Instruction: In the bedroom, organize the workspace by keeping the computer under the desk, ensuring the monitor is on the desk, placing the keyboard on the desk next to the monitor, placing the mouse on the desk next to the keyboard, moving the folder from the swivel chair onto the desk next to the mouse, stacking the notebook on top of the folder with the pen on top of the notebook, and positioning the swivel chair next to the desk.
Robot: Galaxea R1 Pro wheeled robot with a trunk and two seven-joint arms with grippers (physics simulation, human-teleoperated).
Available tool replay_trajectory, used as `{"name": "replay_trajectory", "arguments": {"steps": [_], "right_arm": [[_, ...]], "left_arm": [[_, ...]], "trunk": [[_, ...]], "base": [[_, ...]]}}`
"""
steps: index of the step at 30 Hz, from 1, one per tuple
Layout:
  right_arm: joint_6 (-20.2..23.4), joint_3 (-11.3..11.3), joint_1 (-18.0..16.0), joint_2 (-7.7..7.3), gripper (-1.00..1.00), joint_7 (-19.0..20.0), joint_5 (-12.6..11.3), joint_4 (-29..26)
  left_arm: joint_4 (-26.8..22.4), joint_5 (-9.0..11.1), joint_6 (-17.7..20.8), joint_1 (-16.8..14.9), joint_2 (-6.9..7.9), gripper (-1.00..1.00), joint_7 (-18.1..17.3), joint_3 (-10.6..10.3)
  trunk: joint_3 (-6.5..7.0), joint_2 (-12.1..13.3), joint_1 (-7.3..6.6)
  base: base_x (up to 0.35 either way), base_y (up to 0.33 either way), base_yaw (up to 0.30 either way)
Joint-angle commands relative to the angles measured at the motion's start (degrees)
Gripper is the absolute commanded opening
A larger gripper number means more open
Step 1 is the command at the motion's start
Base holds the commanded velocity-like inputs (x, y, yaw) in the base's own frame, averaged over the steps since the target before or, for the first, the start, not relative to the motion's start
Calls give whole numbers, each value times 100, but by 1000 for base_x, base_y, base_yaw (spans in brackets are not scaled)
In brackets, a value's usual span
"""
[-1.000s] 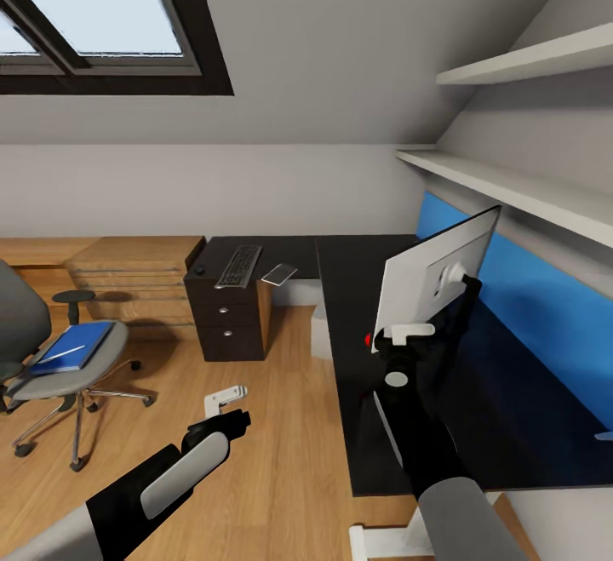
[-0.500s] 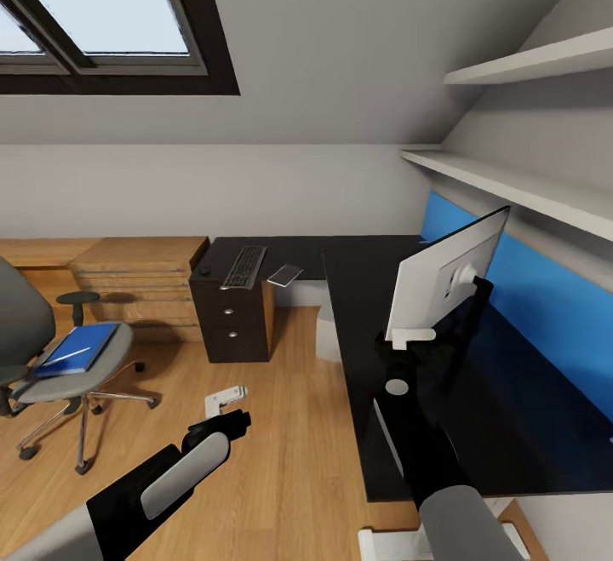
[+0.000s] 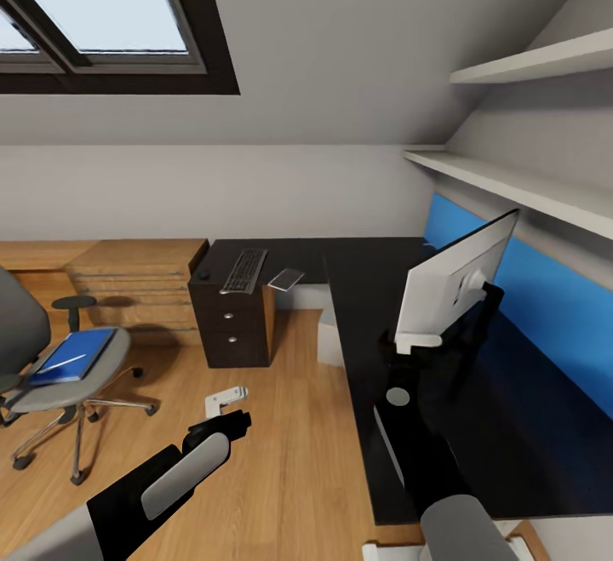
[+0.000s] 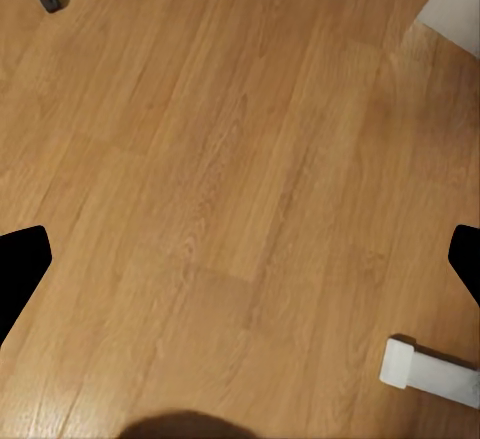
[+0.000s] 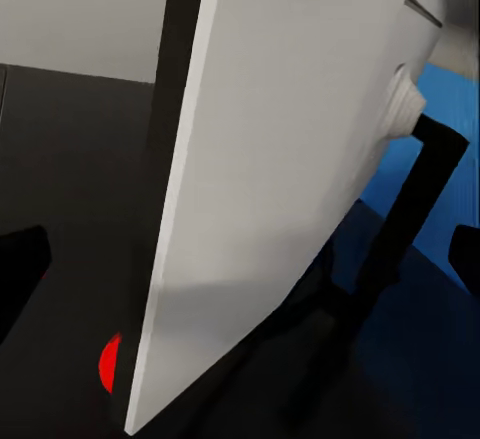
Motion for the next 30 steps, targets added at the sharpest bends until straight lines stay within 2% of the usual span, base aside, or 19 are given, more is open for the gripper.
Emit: {"name": "replay_trajectory", "arguments": {"steps": [1,6,11,24,30], "right_arm": [[15,5,4,1,100,-54,45,1],[-91,4,31,1,100,-132,45,2],[-147,4,36,1,100,-154,45,2],[-159,-14,38,1,100,-160,50,2],[-143,-57,38,1,100,-200,54,64]], "left_arm": [[-8,10,35,-9,5,100,31,-12],[-2,12,35,-9,5,100,31,-13],[0,11,35,-9,-11,100,40,-19],[1,0,35,-9,-73,100,49,-13],[1,0,35,-9,-75,100,41,-13]], "trunk": [[-12,-11,4],[-12,-11,4],[-12,-11,4],[-12,-11,4],[-12,-11,4]], "base": [[61,12,0],[51,5,0],[219,1,0],[148,0,0],[38,0,0]]}}
